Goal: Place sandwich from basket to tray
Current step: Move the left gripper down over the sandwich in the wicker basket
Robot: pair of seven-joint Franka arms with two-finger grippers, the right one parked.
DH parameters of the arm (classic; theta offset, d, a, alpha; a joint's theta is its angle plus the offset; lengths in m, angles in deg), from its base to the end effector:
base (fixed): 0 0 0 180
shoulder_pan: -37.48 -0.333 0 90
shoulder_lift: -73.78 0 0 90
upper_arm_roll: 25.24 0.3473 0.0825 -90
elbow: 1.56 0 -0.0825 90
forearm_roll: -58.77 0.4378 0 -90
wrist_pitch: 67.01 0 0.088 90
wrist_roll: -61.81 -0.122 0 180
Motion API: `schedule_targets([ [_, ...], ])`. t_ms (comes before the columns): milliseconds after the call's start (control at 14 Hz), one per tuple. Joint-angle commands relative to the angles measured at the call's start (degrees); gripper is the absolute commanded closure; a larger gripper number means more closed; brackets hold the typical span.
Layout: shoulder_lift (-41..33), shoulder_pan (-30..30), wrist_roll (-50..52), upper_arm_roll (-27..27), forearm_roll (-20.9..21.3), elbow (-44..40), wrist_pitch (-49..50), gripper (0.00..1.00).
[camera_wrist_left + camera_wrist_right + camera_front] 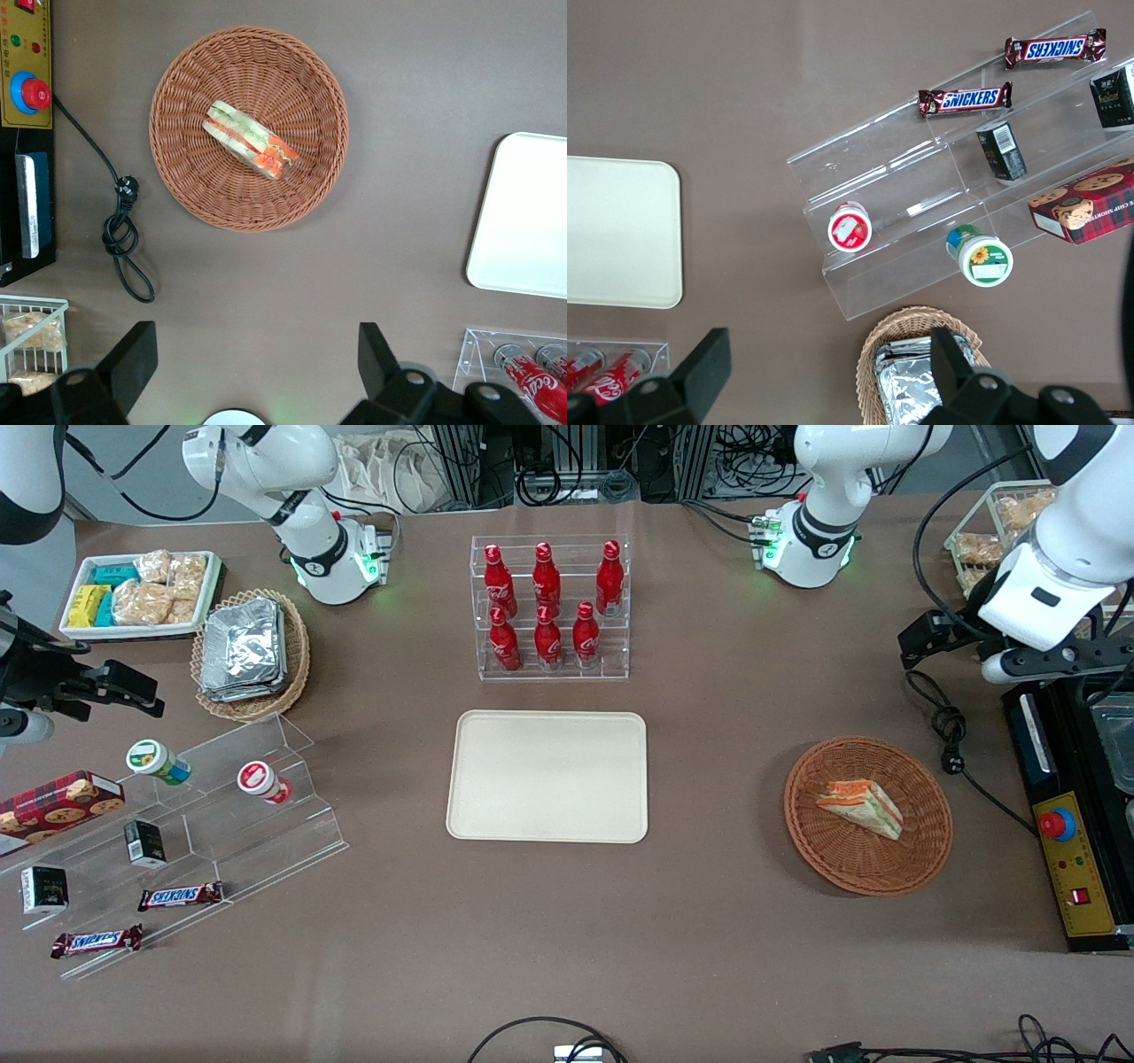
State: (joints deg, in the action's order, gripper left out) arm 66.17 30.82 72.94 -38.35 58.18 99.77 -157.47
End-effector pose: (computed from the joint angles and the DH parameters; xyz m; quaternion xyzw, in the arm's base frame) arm 0.5554 -0.0714 0.6132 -0.9986 -0.0424 0.0283 0.0143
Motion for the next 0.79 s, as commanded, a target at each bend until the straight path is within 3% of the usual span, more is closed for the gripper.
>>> schedule_targets([
  [0,0.0,0.6,-0.8,0.8,-0.8,-0.5,0.2,0.00],
  [429,2.4,0.4,1.6,2.2,-0.6,1.7,-2.1,0.00],
  [714,7.9,0.5,25.7,2.7,1.6,3.0,-8.8,0.00],
])
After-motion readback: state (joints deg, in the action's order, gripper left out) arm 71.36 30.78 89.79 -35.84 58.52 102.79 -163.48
